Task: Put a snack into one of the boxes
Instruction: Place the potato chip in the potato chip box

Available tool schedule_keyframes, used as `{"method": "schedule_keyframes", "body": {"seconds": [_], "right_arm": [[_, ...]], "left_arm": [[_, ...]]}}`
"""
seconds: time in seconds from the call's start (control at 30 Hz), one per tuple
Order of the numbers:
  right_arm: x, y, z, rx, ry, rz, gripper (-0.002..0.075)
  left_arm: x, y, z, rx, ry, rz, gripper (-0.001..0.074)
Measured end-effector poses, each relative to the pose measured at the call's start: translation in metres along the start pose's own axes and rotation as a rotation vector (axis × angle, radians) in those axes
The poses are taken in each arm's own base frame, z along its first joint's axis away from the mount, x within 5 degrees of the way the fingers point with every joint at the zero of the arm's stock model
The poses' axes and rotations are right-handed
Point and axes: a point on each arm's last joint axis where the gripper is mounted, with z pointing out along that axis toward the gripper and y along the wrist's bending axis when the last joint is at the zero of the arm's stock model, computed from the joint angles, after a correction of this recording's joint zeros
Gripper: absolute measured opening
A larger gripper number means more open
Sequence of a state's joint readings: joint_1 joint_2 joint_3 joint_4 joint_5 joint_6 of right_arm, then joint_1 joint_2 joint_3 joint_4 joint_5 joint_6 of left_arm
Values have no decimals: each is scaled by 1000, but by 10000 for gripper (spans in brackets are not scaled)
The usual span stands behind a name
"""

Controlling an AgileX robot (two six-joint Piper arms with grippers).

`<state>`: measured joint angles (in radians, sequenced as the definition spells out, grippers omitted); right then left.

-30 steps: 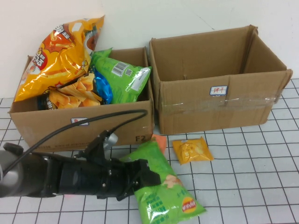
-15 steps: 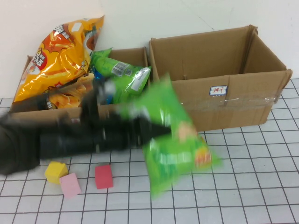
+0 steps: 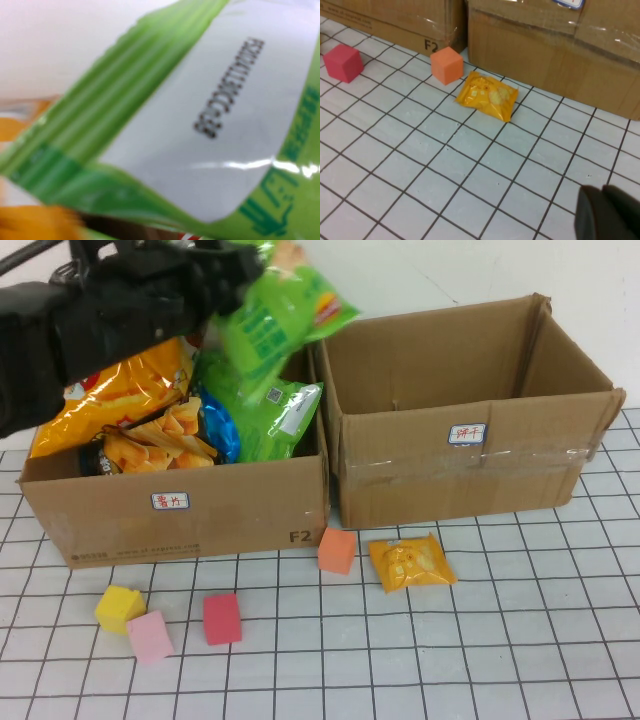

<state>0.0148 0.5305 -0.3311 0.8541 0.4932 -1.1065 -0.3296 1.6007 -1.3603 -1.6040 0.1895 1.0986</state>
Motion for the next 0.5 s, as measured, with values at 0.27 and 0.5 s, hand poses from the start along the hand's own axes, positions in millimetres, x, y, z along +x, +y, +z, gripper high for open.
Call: {"method": "schedule_keyframes", "body": {"seconds": [0.27,0.5], "right_arm": [[0,0,0,4,-2,0,-1],[0,-1,0,6,-3,0,-1]], "left_arm": [[28,62,50,-103,90,-67,281],[41,68,62,-68,139,-38,343]]}}
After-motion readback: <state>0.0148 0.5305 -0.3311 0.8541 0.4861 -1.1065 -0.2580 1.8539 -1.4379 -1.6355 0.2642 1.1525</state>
